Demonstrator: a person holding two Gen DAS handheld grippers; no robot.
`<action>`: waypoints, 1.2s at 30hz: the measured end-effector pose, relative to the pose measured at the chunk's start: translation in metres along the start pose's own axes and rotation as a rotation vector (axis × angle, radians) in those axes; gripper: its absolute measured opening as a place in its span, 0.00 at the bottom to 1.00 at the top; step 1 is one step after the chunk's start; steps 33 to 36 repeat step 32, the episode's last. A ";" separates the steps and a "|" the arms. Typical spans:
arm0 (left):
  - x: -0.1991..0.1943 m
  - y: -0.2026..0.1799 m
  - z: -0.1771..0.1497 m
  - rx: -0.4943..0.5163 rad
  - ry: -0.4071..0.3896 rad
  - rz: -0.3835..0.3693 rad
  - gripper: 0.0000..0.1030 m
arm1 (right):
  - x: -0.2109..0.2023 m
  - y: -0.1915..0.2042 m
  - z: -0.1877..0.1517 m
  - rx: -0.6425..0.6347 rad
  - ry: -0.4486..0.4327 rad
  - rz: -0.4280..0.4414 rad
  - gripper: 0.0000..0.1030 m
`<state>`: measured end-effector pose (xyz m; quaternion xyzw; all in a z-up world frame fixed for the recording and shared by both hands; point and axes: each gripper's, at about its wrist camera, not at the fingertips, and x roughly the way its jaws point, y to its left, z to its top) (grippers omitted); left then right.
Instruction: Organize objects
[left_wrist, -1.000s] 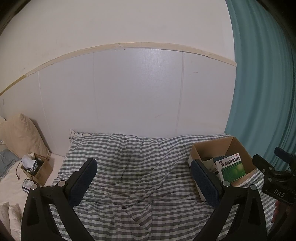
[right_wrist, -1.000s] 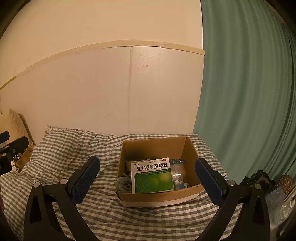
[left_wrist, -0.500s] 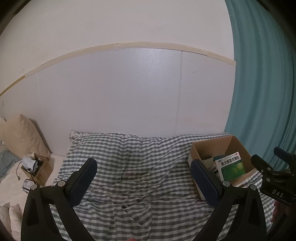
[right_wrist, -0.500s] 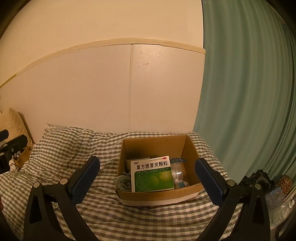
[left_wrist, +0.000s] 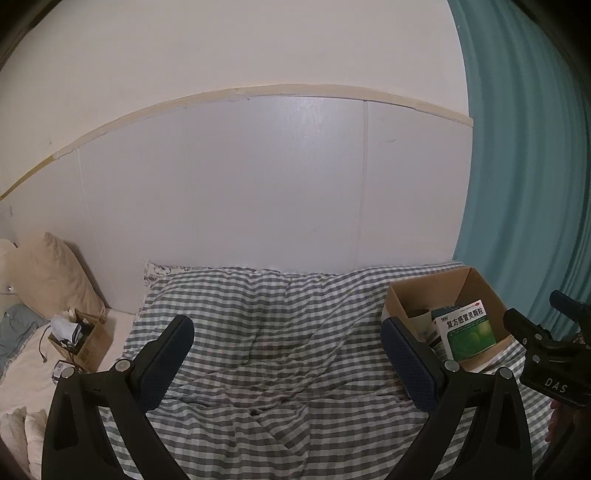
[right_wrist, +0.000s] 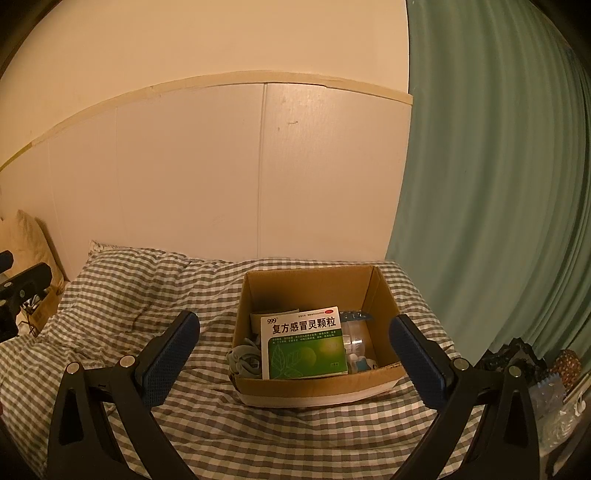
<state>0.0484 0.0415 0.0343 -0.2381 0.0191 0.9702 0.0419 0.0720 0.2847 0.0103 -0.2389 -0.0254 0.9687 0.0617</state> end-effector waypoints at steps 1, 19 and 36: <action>0.000 0.000 0.000 0.000 0.000 0.002 1.00 | 0.000 0.000 0.000 0.000 0.001 -0.001 1.00; 0.000 -0.004 0.003 0.017 0.004 -0.001 1.00 | 0.004 0.001 -0.002 -0.004 0.019 -0.004 1.00; -0.002 -0.004 0.001 0.020 -0.009 -0.005 1.00 | 0.009 0.003 -0.005 -0.010 0.047 -0.004 1.00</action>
